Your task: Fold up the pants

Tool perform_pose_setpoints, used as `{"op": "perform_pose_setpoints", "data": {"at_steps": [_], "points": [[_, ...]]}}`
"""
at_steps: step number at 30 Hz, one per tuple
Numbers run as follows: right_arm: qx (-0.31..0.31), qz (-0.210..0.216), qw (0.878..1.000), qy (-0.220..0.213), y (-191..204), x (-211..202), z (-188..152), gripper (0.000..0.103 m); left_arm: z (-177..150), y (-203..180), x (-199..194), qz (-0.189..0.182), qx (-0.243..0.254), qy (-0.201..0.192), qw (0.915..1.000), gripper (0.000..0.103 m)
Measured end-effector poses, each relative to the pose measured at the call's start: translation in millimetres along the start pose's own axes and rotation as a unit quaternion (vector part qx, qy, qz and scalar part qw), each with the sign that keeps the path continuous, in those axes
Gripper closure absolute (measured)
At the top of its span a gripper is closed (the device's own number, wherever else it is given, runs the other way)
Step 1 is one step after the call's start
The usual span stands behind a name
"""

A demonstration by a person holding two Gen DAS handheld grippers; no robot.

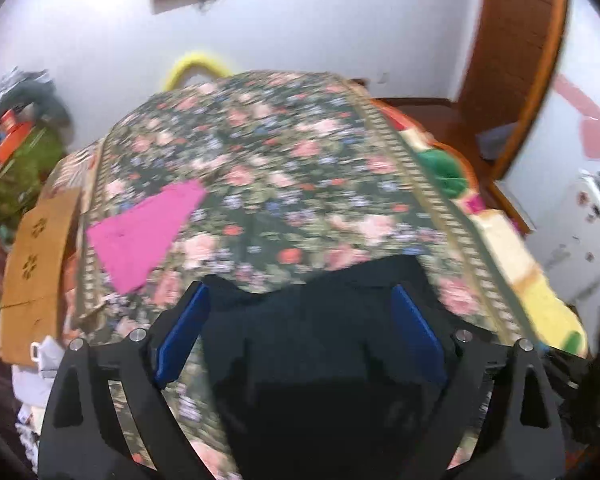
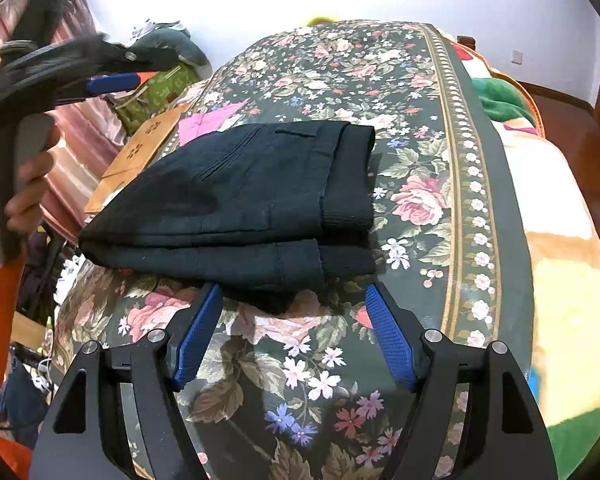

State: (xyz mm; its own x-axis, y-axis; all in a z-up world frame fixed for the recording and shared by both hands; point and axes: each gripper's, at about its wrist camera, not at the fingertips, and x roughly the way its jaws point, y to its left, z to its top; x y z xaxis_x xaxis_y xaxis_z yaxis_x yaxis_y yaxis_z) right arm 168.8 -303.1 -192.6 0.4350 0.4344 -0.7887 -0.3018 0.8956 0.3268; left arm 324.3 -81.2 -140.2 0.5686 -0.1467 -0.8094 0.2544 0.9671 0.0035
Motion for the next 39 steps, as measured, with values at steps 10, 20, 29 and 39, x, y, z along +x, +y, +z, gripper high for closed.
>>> {"op": "perform_pose_setpoints", "data": {"at_steps": [10, 20, 29, 39], "points": [[0.021, -0.022, 1.000, -0.008, -12.2, -9.6, 3.5, 0.032, -2.6, 60.2, 116.4, 0.063, -0.007, 0.128, 0.9897, 0.010], [0.022, -0.035, 0.999, -0.019, -10.7, -20.4, 5.9, 0.032, -57.8, 81.1, 132.5, 0.093, -0.001, 0.137, 0.9862, 0.001], [0.016, -0.028, 0.998, -0.046, 3.4, -35.5, 8.8, 0.032, -104.4, 97.2, 72.9, 0.108, -0.038, 0.125, 0.9855, 0.001], [-0.008, -0.006, 0.999, -0.045, 27.0, -27.5, 8.0, 0.032, -154.4, 86.4, 8.3, 0.052, -0.095, 0.100, 0.9891, 0.001]]}}
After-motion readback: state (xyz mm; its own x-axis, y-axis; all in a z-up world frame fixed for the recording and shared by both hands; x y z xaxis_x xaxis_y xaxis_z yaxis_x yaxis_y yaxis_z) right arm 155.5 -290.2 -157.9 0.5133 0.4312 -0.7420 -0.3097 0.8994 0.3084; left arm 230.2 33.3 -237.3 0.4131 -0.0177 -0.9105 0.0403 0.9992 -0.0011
